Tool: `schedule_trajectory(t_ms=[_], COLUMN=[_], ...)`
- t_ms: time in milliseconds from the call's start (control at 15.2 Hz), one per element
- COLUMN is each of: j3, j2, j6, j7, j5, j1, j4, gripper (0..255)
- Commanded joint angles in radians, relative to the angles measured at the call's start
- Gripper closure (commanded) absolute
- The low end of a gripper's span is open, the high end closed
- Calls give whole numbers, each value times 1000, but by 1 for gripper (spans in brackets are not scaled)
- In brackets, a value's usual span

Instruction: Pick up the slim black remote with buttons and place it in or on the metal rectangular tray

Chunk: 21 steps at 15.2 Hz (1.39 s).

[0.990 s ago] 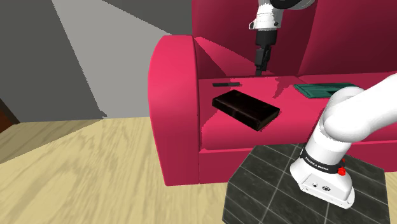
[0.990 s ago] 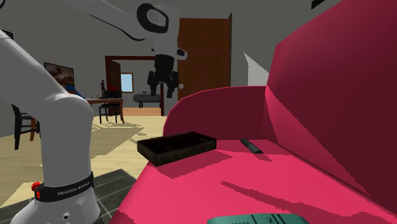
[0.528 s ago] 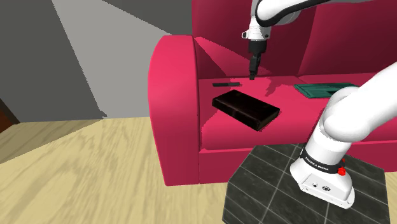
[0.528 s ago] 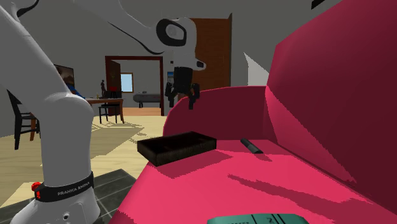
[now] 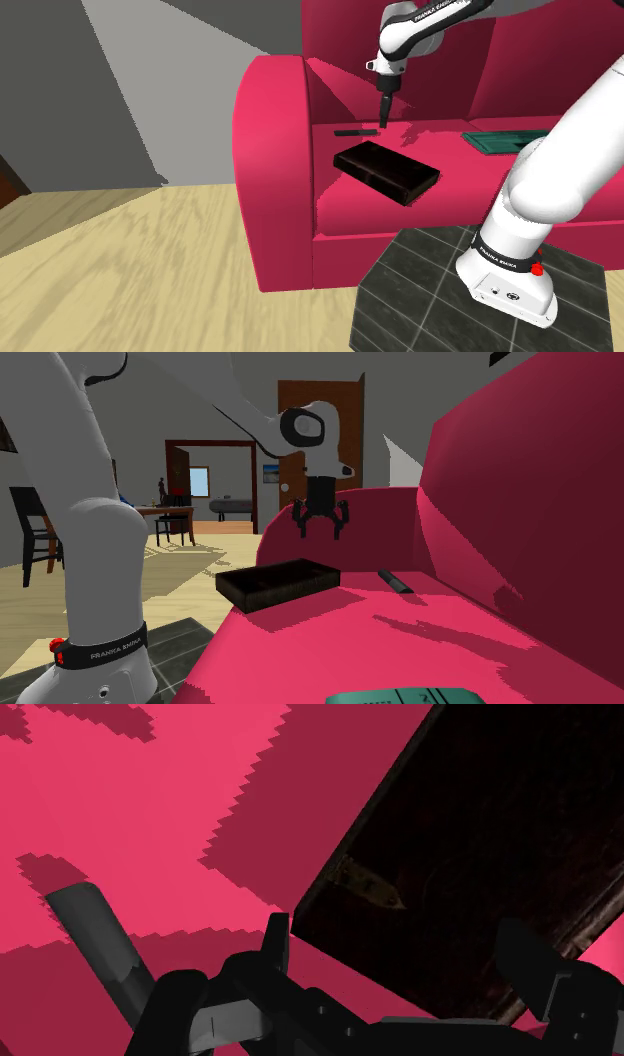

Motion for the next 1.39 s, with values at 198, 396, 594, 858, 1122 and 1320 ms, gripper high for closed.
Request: schedule_trajectory(t_ms=[198, 396, 594, 858, 1122, 1320], j3=[-49, -62, -61, -43, -17, -12], j2=[191, 307, 424, 579, 711, 733], j6=[97, 138, 167, 184, 182, 211], j7=[-157, -250, -339, -444, -517, -523], j5=[47, 93, 143, 205, 245, 254], j1=[3, -4, -22, -60, -100, -105], j4=[118, 204, 303, 455, 606, 598], gripper=[0, 0, 0, 0, 0, 0])
